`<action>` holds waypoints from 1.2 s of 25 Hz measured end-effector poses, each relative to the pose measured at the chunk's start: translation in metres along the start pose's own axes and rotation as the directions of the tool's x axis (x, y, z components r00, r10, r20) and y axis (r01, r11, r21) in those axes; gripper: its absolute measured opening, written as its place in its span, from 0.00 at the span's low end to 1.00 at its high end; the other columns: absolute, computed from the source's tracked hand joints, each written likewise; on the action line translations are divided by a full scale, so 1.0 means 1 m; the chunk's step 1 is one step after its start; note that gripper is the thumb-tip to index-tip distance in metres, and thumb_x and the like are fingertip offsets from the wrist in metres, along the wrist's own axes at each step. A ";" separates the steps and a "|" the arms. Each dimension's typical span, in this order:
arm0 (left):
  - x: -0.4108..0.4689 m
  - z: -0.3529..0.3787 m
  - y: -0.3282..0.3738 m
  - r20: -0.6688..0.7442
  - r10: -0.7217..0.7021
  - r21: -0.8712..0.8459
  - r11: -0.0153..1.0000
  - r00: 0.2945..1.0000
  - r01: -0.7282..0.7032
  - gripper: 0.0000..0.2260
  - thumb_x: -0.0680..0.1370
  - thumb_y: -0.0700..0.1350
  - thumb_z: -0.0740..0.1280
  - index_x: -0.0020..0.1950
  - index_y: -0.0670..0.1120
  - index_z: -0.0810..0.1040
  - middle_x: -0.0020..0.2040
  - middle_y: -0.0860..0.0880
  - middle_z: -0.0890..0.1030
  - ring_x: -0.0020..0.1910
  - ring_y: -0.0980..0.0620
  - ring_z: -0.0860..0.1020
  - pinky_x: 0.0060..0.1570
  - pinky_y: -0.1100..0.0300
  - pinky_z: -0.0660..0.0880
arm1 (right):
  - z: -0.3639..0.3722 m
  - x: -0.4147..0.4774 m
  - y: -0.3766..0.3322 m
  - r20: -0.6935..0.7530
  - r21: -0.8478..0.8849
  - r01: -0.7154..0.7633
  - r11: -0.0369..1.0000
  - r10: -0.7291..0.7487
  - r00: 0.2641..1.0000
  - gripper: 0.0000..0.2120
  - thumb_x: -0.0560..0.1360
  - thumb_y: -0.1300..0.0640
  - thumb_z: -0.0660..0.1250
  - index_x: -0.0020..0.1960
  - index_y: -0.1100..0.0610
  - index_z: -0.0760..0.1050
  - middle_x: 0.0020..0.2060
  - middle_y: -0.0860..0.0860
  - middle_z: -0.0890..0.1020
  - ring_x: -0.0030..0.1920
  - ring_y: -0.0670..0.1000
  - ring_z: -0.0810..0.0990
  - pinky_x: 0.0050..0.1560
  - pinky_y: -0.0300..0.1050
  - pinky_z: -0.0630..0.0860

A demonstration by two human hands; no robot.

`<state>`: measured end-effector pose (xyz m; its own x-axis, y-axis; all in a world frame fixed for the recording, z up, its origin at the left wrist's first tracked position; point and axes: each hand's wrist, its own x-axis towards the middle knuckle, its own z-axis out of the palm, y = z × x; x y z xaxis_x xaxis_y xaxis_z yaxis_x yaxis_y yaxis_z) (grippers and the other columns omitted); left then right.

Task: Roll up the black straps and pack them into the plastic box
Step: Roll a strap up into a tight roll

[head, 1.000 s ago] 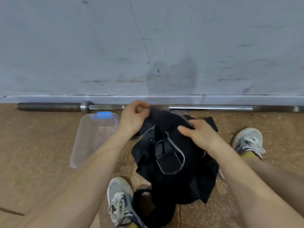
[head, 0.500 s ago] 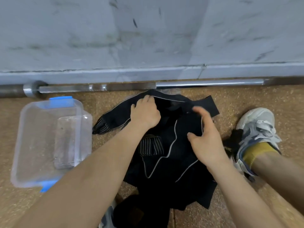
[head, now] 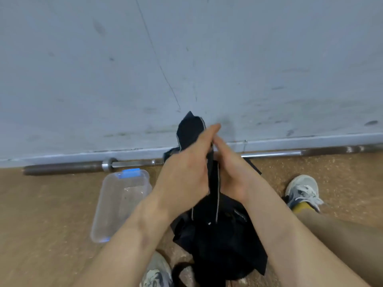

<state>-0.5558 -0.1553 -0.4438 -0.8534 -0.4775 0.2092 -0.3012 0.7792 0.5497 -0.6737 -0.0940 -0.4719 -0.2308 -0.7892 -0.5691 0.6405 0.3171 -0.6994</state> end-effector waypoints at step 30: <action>-0.144 -0.158 0.122 -0.365 -0.431 -0.787 0.617 0.825 -0.026 0.27 0.67 0.53 0.77 0.62 0.50 0.73 0.56 0.53 0.82 0.55 0.58 0.81 0.53 0.63 0.78 | 0.145 -0.224 0.003 0.638 -0.769 0.252 -0.588 -0.731 0.242 0.13 0.62 0.67 0.77 0.44 0.57 0.81 0.41 0.53 0.79 0.28 0.58 0.74 0.25 0.42 0.63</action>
<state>-0.4026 -0.0557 -0.2786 -0.4185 -0.8784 0.2309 0.1707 0.1736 0.9699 -0.5140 0.0073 -0.2834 -0.0562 -0.7585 0.6492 -0.9977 0.0186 -0.0647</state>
